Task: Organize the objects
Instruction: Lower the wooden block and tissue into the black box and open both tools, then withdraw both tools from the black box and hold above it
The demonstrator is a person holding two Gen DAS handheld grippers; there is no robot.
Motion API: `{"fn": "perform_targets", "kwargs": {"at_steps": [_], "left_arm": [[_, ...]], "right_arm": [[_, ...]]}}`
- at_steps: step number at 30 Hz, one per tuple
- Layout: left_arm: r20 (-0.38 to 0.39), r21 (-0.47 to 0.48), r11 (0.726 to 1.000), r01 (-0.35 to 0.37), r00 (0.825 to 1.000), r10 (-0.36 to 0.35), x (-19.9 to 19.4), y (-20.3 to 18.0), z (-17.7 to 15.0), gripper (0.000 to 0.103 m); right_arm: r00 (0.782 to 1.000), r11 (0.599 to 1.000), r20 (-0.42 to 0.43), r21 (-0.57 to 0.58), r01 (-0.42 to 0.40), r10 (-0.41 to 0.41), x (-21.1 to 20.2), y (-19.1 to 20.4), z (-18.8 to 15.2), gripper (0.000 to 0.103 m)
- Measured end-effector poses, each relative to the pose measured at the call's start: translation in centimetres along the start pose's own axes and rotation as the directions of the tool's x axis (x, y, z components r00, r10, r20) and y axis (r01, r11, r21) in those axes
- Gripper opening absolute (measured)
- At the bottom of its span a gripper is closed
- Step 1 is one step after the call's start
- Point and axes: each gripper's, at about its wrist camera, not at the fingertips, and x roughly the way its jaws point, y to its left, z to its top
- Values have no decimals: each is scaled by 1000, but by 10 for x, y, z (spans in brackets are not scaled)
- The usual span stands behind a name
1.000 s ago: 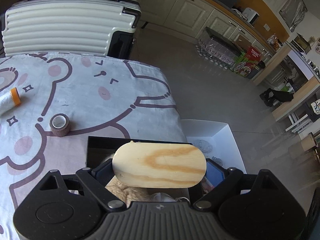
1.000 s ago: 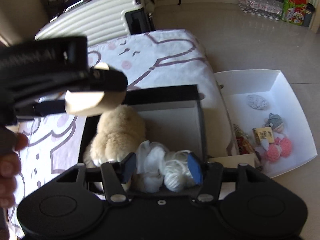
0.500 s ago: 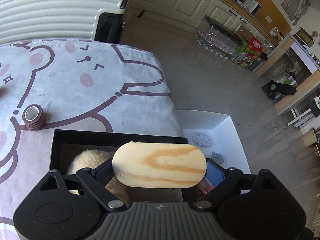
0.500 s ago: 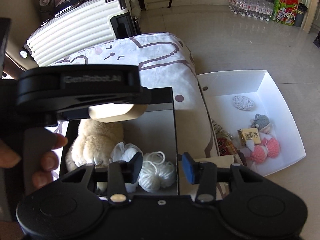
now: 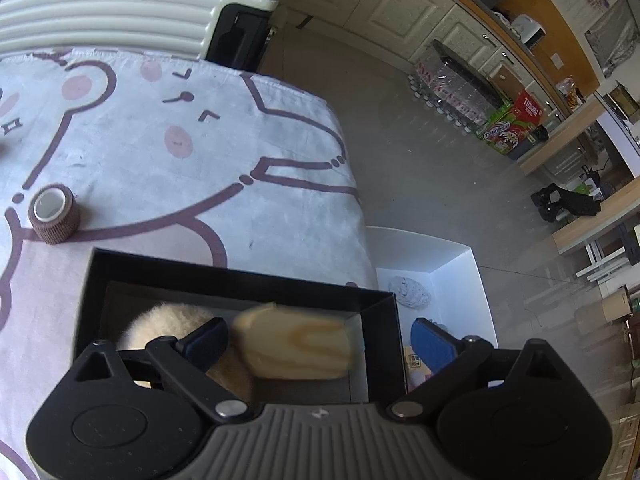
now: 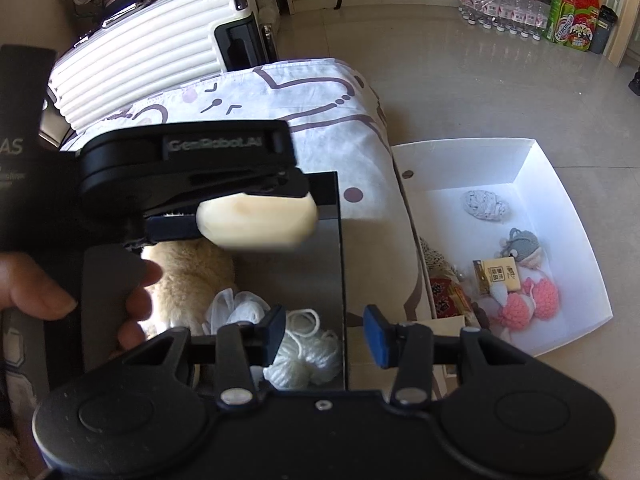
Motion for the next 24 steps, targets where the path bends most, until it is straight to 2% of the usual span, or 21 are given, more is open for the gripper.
{"fn": "perform_targets", "kwargs": {"at_steps": [13, 24], "left_arm": [[44, 156, 983, -99, 995, 94, -41, 12, 4, 97], [38, 210, 963, -169, 986, 164, -70, 24, 0, 97]], "right_arm": [[1000, 1000, 16, 13, 18, -18, 0, 17, 3, 45], [997, 998, 52, 36, 55, -57, -11, 29, 3, 45]]}}
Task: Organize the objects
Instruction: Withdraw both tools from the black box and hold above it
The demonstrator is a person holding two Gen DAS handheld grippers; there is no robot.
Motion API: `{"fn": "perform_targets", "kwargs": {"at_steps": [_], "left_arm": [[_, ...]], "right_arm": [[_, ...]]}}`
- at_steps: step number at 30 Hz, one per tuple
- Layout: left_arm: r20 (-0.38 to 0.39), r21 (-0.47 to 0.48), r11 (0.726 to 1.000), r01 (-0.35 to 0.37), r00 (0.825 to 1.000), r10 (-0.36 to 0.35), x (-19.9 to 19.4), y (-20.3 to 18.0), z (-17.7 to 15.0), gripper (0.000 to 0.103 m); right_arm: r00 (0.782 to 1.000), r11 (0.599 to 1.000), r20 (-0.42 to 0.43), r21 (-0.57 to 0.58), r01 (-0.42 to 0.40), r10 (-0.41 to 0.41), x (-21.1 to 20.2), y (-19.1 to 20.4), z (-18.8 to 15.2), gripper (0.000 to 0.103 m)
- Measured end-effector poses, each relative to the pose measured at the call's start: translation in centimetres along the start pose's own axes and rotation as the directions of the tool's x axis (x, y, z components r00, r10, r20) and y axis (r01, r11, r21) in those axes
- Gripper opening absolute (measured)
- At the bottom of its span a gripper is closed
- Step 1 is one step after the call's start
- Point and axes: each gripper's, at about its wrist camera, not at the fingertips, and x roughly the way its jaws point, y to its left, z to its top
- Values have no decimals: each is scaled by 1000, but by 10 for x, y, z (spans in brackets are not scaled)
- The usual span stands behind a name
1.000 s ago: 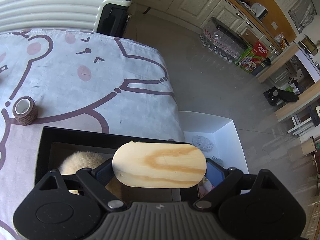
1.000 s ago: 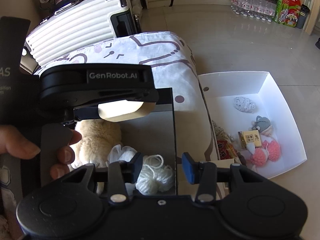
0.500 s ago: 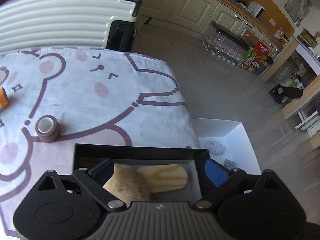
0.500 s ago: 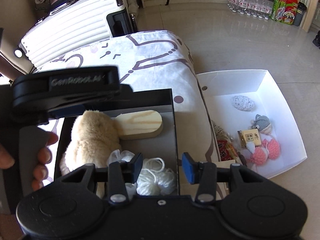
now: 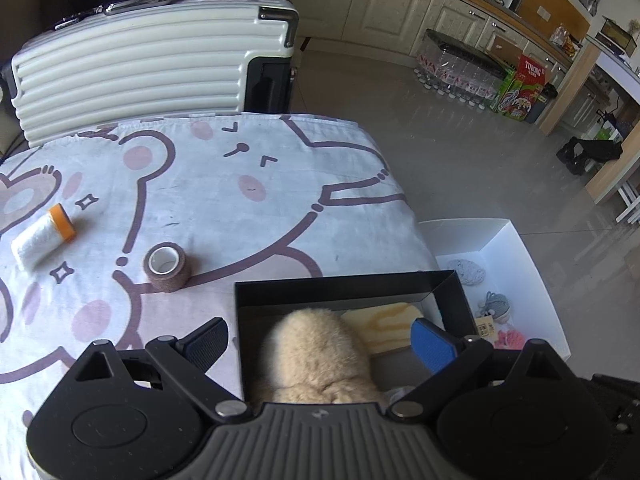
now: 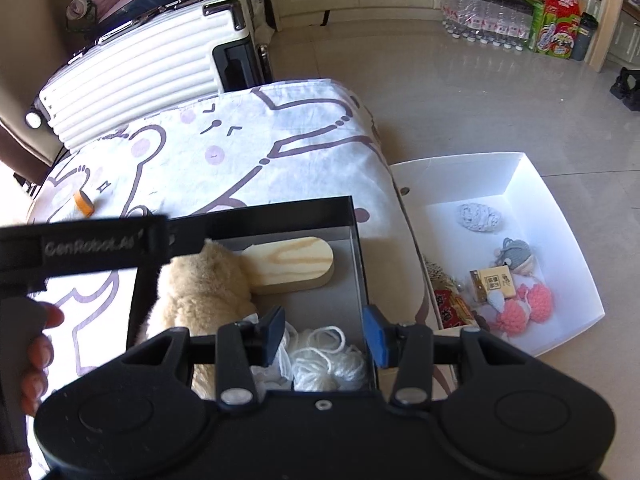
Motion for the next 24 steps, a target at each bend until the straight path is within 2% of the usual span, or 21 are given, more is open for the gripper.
{"fn": "perform_targets", "kwargs": {"at_steps": [9, 16, 24], "left_arm": [[-33, 57, 998, -38, 999, 40, -11, 5, -9, 97], [-61, 84, 995, -55, 996, 60, -19, 9, -17, 97], [-58, 83, 993, -83, 994, 88, -34, 16, -24, 98]], "right_arm": [[999, 998, 17, 35, 50, -51, -12, -3, -3, 47], [997, 996, 25, 54, 75, -76, -20, -3, -7, 53], [994, 993, 43, 60, 102, -104, -30, 0, -12, 58]]}}
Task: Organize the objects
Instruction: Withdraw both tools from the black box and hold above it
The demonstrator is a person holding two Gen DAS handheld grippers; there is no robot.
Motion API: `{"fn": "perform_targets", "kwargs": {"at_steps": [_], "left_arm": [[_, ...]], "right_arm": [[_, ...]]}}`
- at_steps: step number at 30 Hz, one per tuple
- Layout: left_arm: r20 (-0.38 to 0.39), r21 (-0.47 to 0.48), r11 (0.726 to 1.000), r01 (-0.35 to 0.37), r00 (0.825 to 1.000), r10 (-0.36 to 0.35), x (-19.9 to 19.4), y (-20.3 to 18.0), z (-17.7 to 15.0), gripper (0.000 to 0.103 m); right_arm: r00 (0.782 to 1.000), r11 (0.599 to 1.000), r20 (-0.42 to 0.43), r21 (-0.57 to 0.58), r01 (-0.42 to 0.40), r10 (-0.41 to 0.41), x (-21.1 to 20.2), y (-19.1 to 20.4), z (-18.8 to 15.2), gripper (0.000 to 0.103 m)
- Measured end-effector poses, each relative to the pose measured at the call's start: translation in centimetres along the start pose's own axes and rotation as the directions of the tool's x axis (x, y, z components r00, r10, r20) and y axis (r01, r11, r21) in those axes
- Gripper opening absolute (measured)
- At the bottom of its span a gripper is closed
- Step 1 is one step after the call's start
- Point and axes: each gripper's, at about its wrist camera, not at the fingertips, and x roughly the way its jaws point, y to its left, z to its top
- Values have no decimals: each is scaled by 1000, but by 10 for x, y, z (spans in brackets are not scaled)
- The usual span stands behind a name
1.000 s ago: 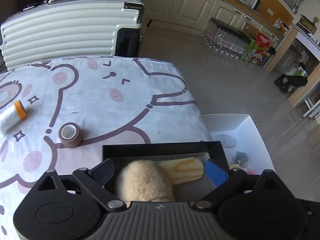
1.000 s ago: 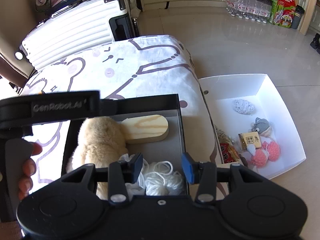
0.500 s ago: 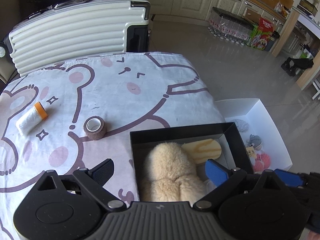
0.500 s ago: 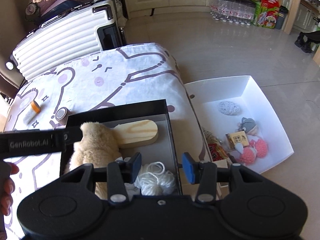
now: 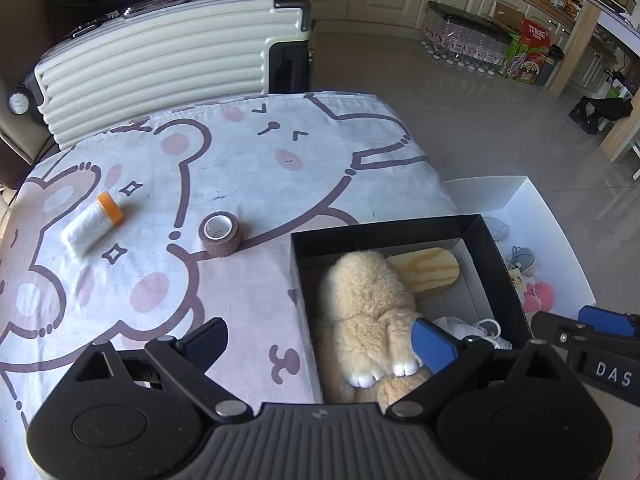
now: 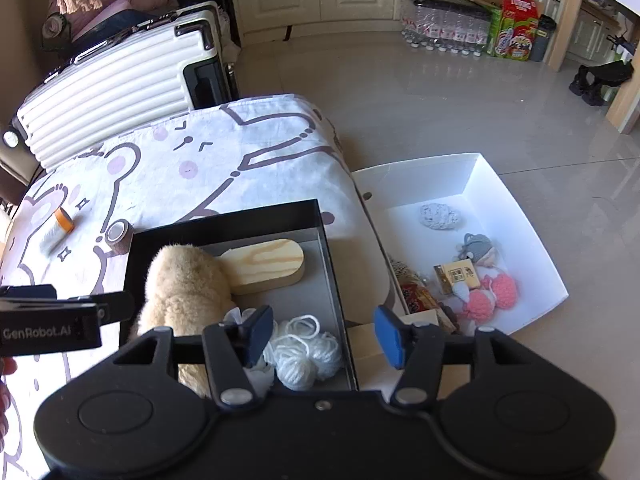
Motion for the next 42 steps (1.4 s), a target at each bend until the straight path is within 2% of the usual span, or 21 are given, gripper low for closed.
{"fn": "perform_targets", "kwargs": {"at_steps": [17, 21, 24, 42], "left_arm": [[27, 9, 999, -36, 999, 36, -21, 11, -12, 103], [27, 9, 999, -47, 999, 47, -22, 14, -14, 103], [30, 14, 998, -54, 998, 54, -22, 15, -15, 103], [39, 29, 998, -55, 998, 54, -26, 14, -20, 103]], "right_arm": [[997, 998, 60, -25, 58, -56, -22, 1, -10, 85], [995, 997, 78, -27, 71, -69, -25, 1, -12, 98], [994, 997, 88, -19, 74, -72, -27, 0, -13, 103], [991, 994, 86, -22, 104, -102, -33, -6, -17, 103]]}}
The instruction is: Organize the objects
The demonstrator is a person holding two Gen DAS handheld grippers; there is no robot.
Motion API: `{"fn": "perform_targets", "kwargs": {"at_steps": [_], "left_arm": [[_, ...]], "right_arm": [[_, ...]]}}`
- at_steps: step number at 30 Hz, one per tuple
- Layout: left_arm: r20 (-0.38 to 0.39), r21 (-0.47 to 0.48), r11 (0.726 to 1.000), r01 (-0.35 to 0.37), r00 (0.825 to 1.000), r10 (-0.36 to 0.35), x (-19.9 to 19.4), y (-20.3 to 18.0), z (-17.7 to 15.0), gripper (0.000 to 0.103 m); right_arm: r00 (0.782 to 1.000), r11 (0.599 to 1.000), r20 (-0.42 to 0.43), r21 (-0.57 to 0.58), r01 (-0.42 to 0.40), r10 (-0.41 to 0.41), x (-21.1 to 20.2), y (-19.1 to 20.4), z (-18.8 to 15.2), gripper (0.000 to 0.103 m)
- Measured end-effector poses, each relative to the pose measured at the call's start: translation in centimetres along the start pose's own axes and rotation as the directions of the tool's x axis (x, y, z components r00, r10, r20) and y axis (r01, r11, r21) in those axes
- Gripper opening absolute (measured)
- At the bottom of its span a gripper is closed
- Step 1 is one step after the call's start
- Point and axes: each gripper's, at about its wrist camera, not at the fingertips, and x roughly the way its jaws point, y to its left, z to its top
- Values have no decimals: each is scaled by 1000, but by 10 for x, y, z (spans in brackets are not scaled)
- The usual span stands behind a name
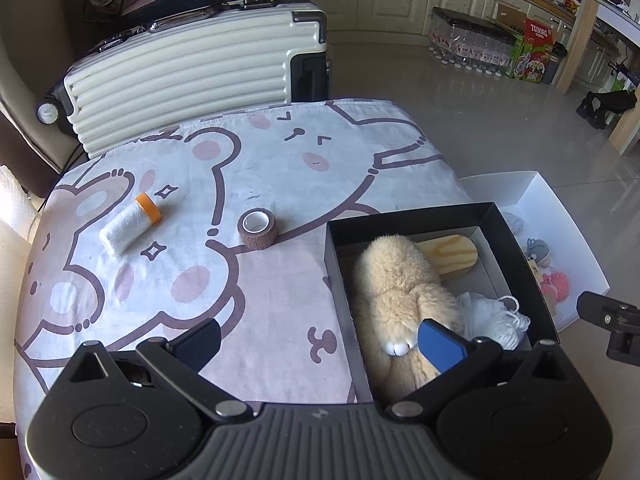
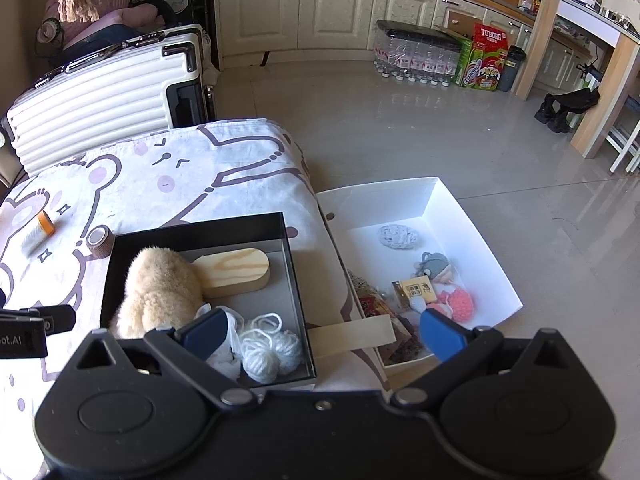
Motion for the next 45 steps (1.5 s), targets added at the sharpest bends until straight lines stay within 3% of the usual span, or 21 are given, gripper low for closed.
{"fn": "perform_targets", "kwargs": {"at_steps": [19, 45], "left_arm": [[20, -15, 1000, 16, 1000, -15, 0, 5, 3, 103], [11, -150, 981, -124, 992, 127, -21, 124, -16, 103]], "right_arm": [[1000, 1000, -4, 1, 16, -16, 2, -1, 1, 103], [993, 987, -10, -104, -120, 119, 5, 110, 15, 103]]}}
